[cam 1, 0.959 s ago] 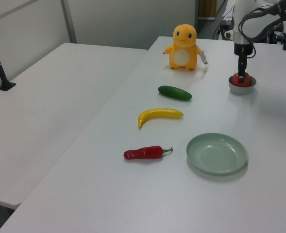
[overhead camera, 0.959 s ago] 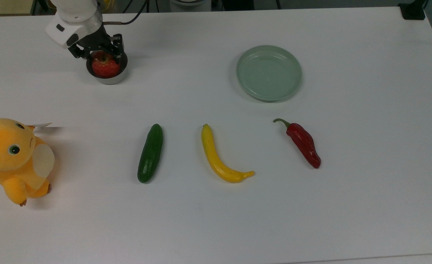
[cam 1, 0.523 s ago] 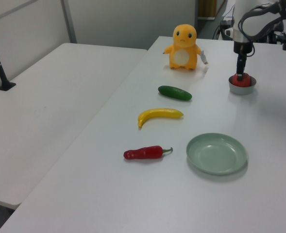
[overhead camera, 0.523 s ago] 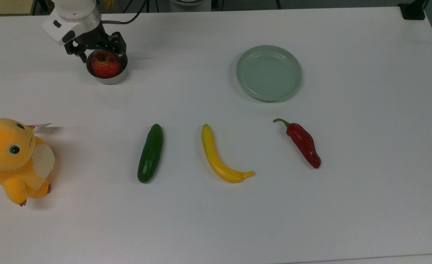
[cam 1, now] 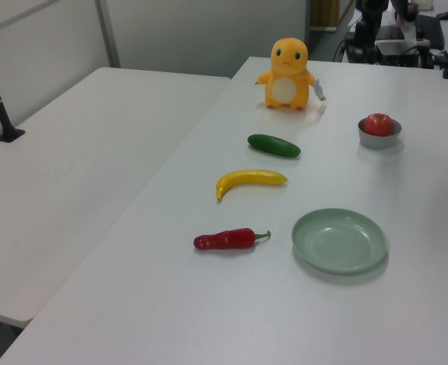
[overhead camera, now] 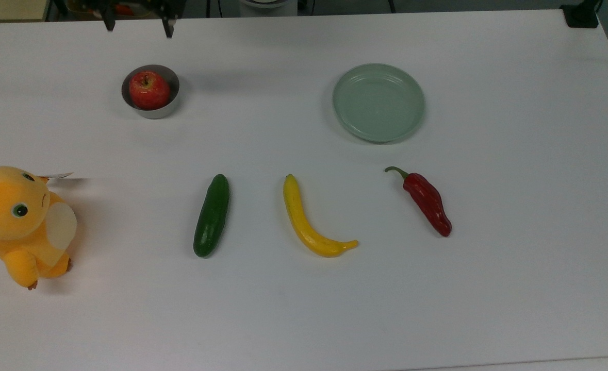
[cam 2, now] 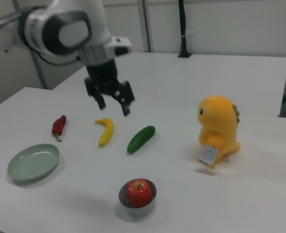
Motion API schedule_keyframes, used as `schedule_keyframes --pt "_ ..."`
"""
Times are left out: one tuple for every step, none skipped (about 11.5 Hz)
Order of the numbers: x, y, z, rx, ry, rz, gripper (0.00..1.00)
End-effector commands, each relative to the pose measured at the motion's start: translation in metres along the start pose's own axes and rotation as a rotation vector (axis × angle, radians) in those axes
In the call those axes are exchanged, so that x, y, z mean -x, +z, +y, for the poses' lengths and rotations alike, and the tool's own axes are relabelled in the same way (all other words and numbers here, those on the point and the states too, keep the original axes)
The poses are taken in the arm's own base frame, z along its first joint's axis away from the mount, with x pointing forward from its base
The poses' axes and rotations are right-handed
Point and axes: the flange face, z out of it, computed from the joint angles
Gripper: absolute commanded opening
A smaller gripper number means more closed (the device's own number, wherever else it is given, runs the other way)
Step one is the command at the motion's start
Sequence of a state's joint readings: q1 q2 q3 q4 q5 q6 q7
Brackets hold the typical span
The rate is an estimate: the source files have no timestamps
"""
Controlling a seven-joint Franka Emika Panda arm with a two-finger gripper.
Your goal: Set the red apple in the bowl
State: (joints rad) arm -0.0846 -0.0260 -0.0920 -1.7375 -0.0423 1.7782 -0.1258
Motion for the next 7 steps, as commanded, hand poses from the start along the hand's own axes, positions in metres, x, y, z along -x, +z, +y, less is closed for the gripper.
schedule_keyframes --pt "0.010 -0.052 -0.046 -0.019 0.150 -0.019 1.00" --pt "0.013 -0.055 -0.065 -0.017 0.178 -0.043 1.00" --pt "0.013 -0.054 -0.076 -0.026 0.178 -0.051 1.00" --pt "0.013 -0.054 -0.082 -0.081 0.175 -0.053 1.00" --pt "0.010 -0.052 -0.084 -0.135 0.169 -0.052 1.00" --pt "0.006 -0.052 -0.086 -0.153 0.140 -0.024 1.00" --pt "0.001 -0.049 -0.086 -0.154 0.108 0.013 1.00"
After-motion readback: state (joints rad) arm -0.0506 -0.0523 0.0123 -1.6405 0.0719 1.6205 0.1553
